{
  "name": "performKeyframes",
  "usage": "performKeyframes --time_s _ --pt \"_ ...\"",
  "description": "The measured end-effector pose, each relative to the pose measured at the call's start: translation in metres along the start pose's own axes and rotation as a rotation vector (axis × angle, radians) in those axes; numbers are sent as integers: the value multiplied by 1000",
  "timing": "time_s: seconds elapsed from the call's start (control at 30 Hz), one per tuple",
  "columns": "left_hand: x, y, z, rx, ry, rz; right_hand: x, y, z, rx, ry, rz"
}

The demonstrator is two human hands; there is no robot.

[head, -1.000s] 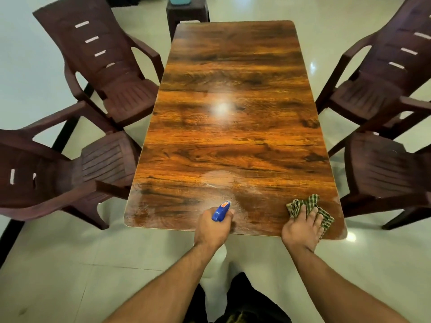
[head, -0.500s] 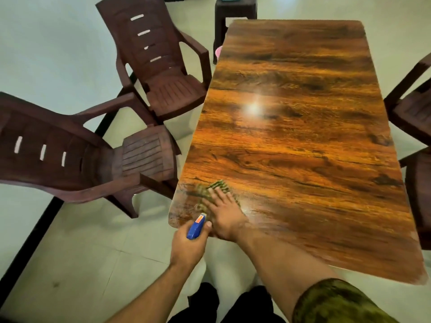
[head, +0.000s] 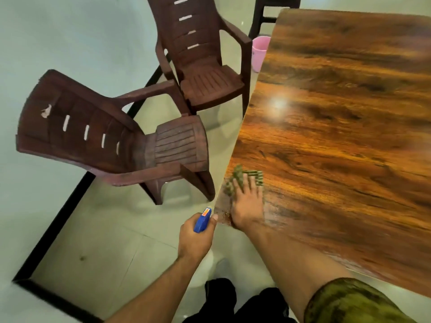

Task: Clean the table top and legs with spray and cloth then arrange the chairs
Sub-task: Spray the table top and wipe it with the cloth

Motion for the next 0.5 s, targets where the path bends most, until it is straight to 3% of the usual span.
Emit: performKeyframes --time_s 0.1,0.23,0.37,0.5 --pt "5 2 -13 -15 7 14 53 -27 19 87 -132 -358" --pt "18 1 -8 38 56 68 35 -65 29 103 -168 -592" --pt "26 -10 25 155 91 75 -31 -113 34 81 -255 -551" --pt "22 -26 70 291 105 93 -130 -148 18 14 -227 -279"
Point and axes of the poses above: each hand's wrist, its own y-axis towards the middle knuckle, its own z-axis out of the palm, x = y × z, the point moved 9 cm from there along y, towards the middle knuckle, and after that the axes turned 1 degree about -z, right-handed, at the moved point
